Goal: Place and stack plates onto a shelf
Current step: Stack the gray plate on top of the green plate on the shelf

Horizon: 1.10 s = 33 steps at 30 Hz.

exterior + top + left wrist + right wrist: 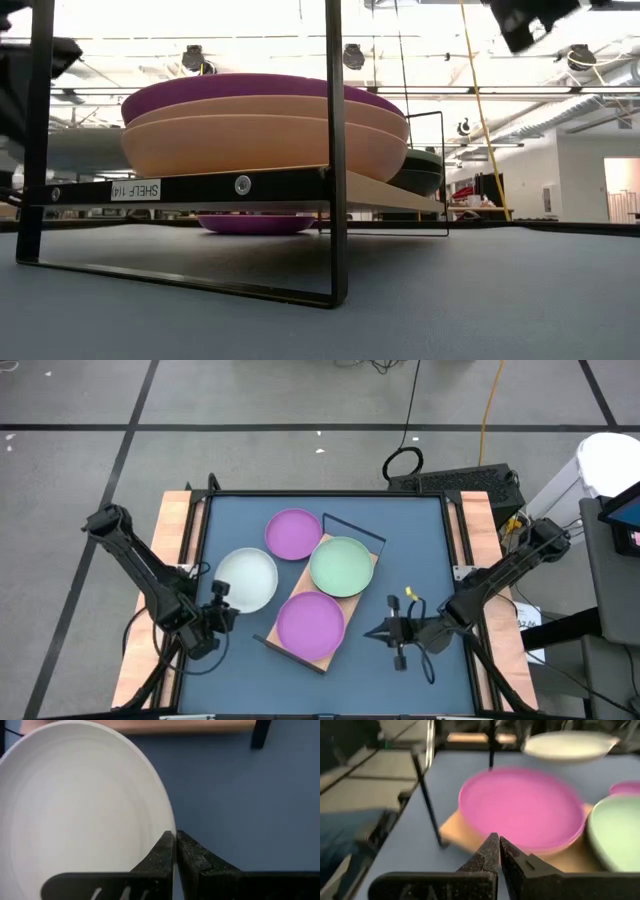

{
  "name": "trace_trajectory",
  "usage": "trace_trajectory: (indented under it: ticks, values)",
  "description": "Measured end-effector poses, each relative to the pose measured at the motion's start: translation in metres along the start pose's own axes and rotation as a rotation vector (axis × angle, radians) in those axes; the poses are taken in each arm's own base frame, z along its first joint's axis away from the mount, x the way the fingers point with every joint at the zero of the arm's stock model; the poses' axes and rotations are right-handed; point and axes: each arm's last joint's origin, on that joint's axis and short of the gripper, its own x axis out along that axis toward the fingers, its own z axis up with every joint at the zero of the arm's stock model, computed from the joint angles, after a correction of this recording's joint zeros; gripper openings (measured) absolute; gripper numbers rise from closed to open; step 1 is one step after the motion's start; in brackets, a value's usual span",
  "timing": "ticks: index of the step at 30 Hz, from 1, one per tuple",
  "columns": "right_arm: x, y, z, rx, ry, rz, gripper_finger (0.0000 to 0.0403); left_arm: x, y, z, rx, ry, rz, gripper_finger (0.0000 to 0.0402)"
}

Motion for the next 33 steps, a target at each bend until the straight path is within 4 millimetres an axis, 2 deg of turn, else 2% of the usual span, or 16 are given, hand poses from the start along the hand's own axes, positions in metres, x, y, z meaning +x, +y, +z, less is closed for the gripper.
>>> trace_trajectory:
  ticks: [6, 12, 19, 23, 28, 33]
  values:
    - [-0.008, -0.007, 0.031, -0.09, -0.063, -0.065, 0.0, -0.013, 0.01, 0.023, -0.011, -0.041, 0.004, 0.0008]
    - [-0.008, -0.02, 0.059, -0.153, -0.076, -0.13, 0.0, -0.035, 0.033, 0.047, -0.006, -0.063, 0.08, 0.0008]
    - [-0.008, -0.039, 0.089, -0.176, -0.033, -0.215, 0.0, -0.051, 0.061, 0.083, 0.24, -0.173, 0.168, 0.0008]
    - [-0.014, -0.045, 0.109, -0.222, 0.018, -0.195, 0.0, -0.055, 0.079, 0.104, 0.326, -0.254, 0.222, 0.0008]
    - [-0.024, -0.045, 0.134, -0.297, 0.045, -0.181, 0.0013, -0.052, 0.098, 0.121, 0.42, -0.38, 0.166, 0.0008]
    - [-0.033, -0.043, 0.158, -0.332, 0.109, -0.169, 0.0056, -0.049, 0.111, 0.131, 0.465, -0.541, 0.016, 0.0008]
